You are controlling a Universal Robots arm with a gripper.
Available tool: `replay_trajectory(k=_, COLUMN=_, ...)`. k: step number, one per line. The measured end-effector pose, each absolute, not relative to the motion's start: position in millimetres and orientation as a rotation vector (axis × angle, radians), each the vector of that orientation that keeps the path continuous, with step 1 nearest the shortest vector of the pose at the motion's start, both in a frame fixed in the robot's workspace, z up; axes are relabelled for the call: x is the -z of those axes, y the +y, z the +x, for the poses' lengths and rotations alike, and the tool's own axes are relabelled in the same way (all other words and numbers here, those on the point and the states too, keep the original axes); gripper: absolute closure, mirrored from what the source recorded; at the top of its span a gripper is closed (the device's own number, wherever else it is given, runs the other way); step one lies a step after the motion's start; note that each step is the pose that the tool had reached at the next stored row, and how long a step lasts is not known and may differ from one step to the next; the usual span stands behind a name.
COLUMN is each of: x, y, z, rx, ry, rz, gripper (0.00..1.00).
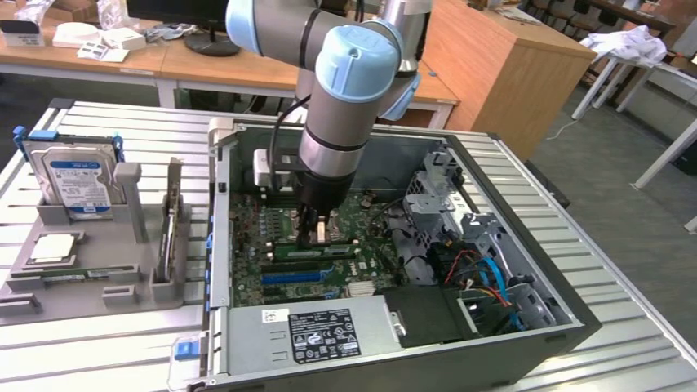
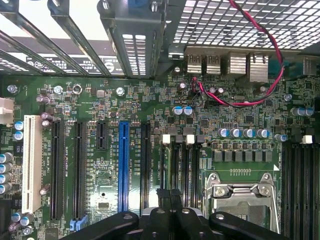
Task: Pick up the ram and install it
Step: 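Press down the ram until it locks into place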
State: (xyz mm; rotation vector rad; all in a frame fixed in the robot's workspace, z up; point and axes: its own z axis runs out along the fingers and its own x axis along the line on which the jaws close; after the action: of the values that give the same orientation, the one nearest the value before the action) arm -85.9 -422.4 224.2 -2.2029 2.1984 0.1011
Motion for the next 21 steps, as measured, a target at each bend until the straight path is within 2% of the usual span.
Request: replay_trajectory(k=21, x=-222.0, y=-422.4, z=-85.8, rx=-0.101, ry=2.198, rz=-2.202, gripper=0.89)
